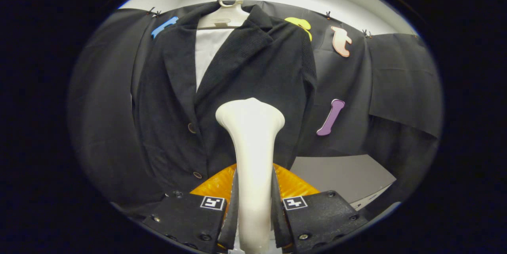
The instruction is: Iron the clothes twice with a garment steamer, once on the left side and once on the right side.
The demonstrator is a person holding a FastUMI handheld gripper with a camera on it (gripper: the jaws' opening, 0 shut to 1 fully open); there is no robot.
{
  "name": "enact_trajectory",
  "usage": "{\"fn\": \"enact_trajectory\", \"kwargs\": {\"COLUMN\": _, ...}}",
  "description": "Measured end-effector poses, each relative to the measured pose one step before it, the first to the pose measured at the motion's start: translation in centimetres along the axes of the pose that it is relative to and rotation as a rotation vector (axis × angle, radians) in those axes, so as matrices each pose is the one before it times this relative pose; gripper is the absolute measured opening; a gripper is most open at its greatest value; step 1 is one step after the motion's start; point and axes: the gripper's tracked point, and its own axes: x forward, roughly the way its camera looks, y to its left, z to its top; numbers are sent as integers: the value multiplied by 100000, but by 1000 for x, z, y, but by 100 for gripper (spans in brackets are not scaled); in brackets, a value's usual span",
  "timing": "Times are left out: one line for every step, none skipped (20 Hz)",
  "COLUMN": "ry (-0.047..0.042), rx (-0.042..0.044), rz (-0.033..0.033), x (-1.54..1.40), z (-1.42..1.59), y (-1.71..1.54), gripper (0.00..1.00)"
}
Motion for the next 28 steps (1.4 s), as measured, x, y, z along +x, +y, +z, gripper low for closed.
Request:
{"fn": "enact_trajectory", "kwargs": {"ry": 776, "rx": -456, "rz": 24, "x": -40, "z": -474, "y": 10, "gripper": 40}}
{"fn": "enact_trajectory", "kwargs": {"ry": 552, "rx": -285, "rz": -138, "x": -48, "z": -503, "y": -79, "gripper": 40}}
{"fn": "enact_trajectory", "kwargs": {"ry": 784, "rx": -440, "rz": -78, "x": 59, "z": -450, "y": -126, "gripper": 40}}
{"fn": "enact_trajectory", "kwargs": {"ry": 572, "rx": -115, "rz": -79, "x": 192, "z": -328, "y": 16, "gripper": 40}}
{"fn": "enact_trajectory", "kwargs": {"ry": 760, "rx": -468, "rz": -122, "x": 133, "z": -292, "y": -58, "gripper": 40}}
{"fn": "enact_trajectory", "kwargs": {"ry": 703, "rx": -141, "rz": -111, "x": 47, "z": -487, "y": -87, "gripper": 40}}
{"fn": "enact_trajectory", "kwargs": {"ry": 679, "rx": -51, "rz": -34, "x": -2, "z": -483, "y": -48, "gripper": 40}}
{"fn": "enact_trajectory", "kwargs": {"ry": 732, "rx": -184, "rz": -67, "x": -200, "z": -750, "y": -240, "gripper": 40}}
{"fn": "enact_trajectory", "kwargs": {"ry": 764, "rx": -189, "rz": -115, "x": -107, "z": -650, "y": -208, "gripper": 40}}
{"fn": "enact_trajectory", "kwargs": {"ry": 813, "rx": -102, "rz": -58, "x": -54, "z": -609, "y": -124, "gripper": 40}}
{"fn": "enact_trajectory", "kwargs": {"ry": 812, "rx": -57, "rz": -17, "x": 104, "z": -575, "y": -58, "gripper": 40}}
{"fn": "enact_trajectory", "kwargs": {"ry": 936, "rx": -1, "rz": -66, "x": 76, "z": -579, "y": -52, "gripper": 40}}
{"fn": "enact_trajectory", "kwargs": {"ry": 855, "rx": 847, "rz": -82, "x": 108, "z": -603, "y": -96, "gripper": 40}}
{"fn": "enact_trajectory", "kwargs": {"ry": 912, "rx": 541, "rz": 5, "x": 66, "z": -640, "y": -107, "gripper": 40}}
{"fn": "enact_trajectory", "kwargs": {"ry": 981, "rx": -117, "rz": -95, "x": 140, "z": -640, "y": -51, "gripper": 40}}
{"fn": "enact_trajectory", "kwargs": {"ry": 885, "rx": 2, "rz": -173, "x": -5, "z": -637, "y": -30, "gripper": 40}}
{"fn": "enact_trajectory", "kwargs": {"ry": 843, "rx": -46, "rz": -66, "x": 123, "z": -564, "y": -38, "gripper": 40}}
{"fn": "enact_trajectory", "kwargs": {"ry": 775, "rx": 204, "rz": -147, "x": 58, "z": -569, "y": 1, "gripper": 40}}
{"fn": "enact_trajectory", "kwargs": {"ry": 624, "rx": 94, "rz": -150, "x": 107, "z": -467, "y": 27, "gripper": 40}}
{"fn": "enact_trajectory", "kwargs": {"ry": 527, "rx": -94, "rz": -193, "x": 126, "z": -519, "y": 54, "gripper": 40}}
{"fn": "enact_trajectory", "kwargs": {"ry": 358, "rx": -342, "rz": -298, "x": 131, "z": -391, "y": 45, "gripper": 40}}
{"fn": "enact_trajectory", "kwargs": {"ry": 211, "rx": -332, "rz": -251, "x": 53, "z": -371, "y": 54, "gripper": 40}}
{"fn": "enact_trajectory", "kwargs": {"ry": 97, "rx": -264, "rz": -213, "x": 95, "z": -274, "y": 80, "gripper": 40}}
{"fn": "enact_trajectory", "kwargs": {"ry": -5, "rx": -179, "rz": -200, "x": 127, "z": -383, "y": 204, "gripper": 40}}
{"fn": "enact_trajectory", "kwargs": {"ry": -69, "rx": 243, "rz": -217, "x": 129, "z": -370, "y": 95, "gripper": 40}}
{"fn": "enact_trajectory", "kwargs": {"ry": 514, "rx": -241, "rz": 24, "x": 155, "z": -581, "y": 213, "gripper": 40}}
{"fn": "enact_trajectory", "kwargs": {"ry": 426, "rx": 342, "rz": 122, "x": 189, "z": -458, "y": 251, "gripper": 40}}
{"fn": "enact_trajectory", "kwargs": {"ry": 327, "rx": 97, "rz": -30, "x": 132, "z": -462, "y": 122, "gripper": 40}}
